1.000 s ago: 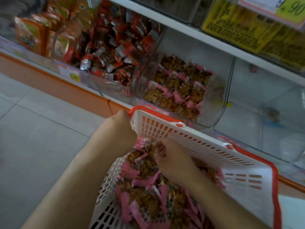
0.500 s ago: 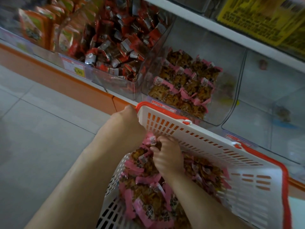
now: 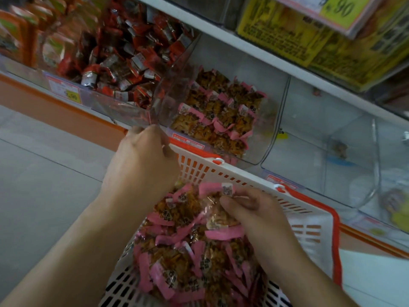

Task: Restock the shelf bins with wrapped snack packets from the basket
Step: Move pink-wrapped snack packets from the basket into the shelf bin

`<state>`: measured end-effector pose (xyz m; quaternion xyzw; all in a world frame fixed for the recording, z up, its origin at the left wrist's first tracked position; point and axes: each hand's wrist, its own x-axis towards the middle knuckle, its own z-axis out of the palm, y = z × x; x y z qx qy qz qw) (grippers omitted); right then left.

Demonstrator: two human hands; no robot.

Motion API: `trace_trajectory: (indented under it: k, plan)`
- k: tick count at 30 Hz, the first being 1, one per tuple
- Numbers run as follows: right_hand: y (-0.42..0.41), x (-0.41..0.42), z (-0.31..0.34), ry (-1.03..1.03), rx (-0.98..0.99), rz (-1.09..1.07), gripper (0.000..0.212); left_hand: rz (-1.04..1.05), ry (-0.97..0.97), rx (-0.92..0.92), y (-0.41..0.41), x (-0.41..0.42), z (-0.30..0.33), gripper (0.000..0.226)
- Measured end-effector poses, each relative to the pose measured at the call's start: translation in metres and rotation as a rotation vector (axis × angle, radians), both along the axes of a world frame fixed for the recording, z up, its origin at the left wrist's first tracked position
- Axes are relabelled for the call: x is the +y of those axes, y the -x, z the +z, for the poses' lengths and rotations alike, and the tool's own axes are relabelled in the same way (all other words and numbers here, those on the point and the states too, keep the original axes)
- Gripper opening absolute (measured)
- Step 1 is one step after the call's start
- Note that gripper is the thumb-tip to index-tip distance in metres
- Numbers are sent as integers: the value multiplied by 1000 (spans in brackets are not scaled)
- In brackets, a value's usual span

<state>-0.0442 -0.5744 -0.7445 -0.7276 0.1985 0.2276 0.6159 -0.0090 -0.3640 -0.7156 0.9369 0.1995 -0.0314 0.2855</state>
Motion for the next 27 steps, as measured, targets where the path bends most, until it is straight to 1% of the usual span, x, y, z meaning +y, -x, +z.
trace_trajectory:
  k: [1,2,4,5,6,7,8,9,10,12,13,16,18,20,22,24,26,27]
  plan:
    - [-1,-3,10,-24,-46,6,13,-11,15,-25,1,-5,1,16]
    - [-2,-5,20,-43,-104,29,15,-22,38,-6,2,-11,2,22]
    - [-4,-7,35,-67,-254,78,20,-49,152,87,3,-21,4,48]
    - [-5,-8,38,-55,-348,97,24,-49,283,146,3,-25,4,61]
    - [-7,-9,41,-21,-451,122,28,-31,486,215,2,-28,5,70]
    - [-9,-10,40,32,-561,160,31,-7,732,289,1,-30,6,74]
    - [-12,-12,38,93,-665,213,33,14,942,342,0,-31,7,72]
    - [-15,-14,35,159,-758,283,33,12,1084,352,-1,-33,7,65]
    - [-18,-16,32,231,-834,359,32,-18,1144,313,-1,-34,5,52]
    - [-24,-23,29,334,-910,444,33,-78,1074,178,0,-34,1,20]
    - [-25,-26,28,340,-910,427,36,-79,1039,129,0,-34,-2,14]
    - [-29,-37,27,273,-837,234,47,-27,1034,81,-4,-36,-4,19]
    - [-33,-44,23,241,-805,114,46,-34,999,66,-6,-36,-5,22]
    - [-36,-48,20,218,-787,71,43,-95,928,64,-7,-37,-6,26]
    - [-37,-48,20,183,-769,92,41,-145,907,91,-7,-41,-6,28]
    - [-37,-47,23,203,-741,173,42,-194,887,132,-7,-44,-7,27]
    - [-37,-46,25,232,-657,259,44,-230,871,157,-7,-46,-9,18]
    - [-37,-45,25,227,-589,278,44,-229,887,163,-7,-47,-9,18]
